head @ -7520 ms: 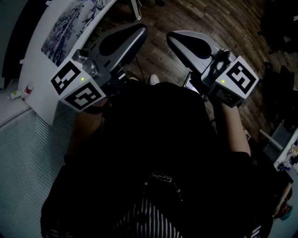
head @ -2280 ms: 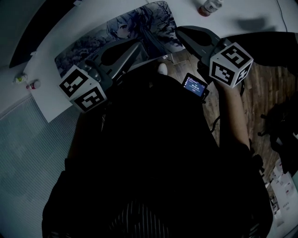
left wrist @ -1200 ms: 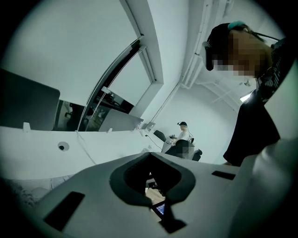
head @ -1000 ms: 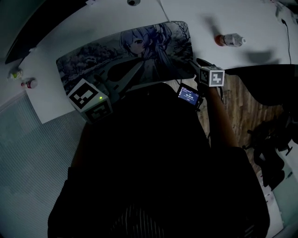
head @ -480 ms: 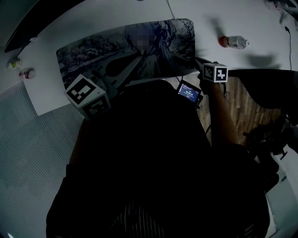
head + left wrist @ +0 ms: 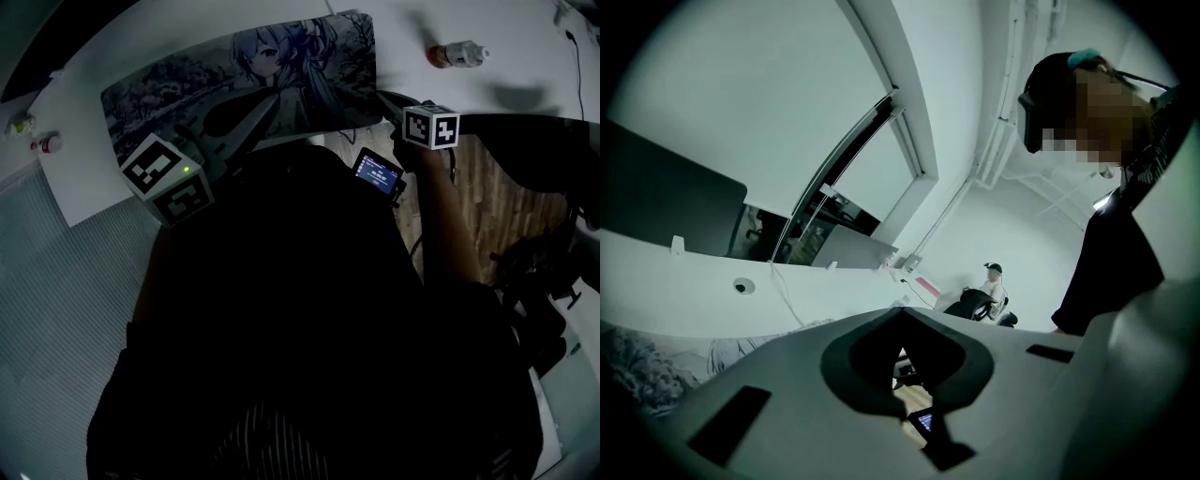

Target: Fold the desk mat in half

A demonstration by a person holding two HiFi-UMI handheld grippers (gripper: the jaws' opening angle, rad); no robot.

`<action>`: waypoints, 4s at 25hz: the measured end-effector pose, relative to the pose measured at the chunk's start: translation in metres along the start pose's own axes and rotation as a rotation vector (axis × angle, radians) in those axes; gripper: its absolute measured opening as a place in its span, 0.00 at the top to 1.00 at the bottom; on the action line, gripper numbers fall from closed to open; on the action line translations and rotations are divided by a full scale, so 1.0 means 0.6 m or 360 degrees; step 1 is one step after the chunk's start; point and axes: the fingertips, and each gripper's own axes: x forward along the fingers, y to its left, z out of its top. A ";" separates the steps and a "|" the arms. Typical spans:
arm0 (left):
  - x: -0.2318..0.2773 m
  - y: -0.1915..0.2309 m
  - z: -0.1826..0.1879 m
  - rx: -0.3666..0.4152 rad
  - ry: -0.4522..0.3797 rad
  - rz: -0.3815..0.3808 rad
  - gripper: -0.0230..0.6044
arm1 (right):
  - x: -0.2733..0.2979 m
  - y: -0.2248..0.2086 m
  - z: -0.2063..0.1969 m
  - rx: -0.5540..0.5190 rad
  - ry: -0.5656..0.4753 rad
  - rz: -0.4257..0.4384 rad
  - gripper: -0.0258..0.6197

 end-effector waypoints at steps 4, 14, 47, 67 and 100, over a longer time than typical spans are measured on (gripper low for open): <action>-0.006 -0.036 -0.022 -0.0017 0.0000 0.0005 0.95 | -0.022 0.022 -0.006 -0.0023 -0.0029 0.0064 0.95; -0.020 -0.027 -0.049 -0.0031 0.0064 0.0073 0.95 | -0.027 0.066 0.019 -0.0026 -0.0092 0.0212 0.95; -0.430 0.177 -0.064 -0.0129 -0.0003 0.0052 0.95 | 0.032 0.074 -0.016 0.0354 -0.0332 -0.0608 0.68; -0.378 0.130 -0.104 -0.0134 -0.0010 0.0117 0.95 | 0.019 -0.034 -0.131 0.1511 -0.0811 -0.0191 0.64; -0.506 0.228 -0.031 -0.0036 -0.0135 0.0083 0.95 | 0.049 0.386 0.186 0.0199 -0.0963 0.0409 0.94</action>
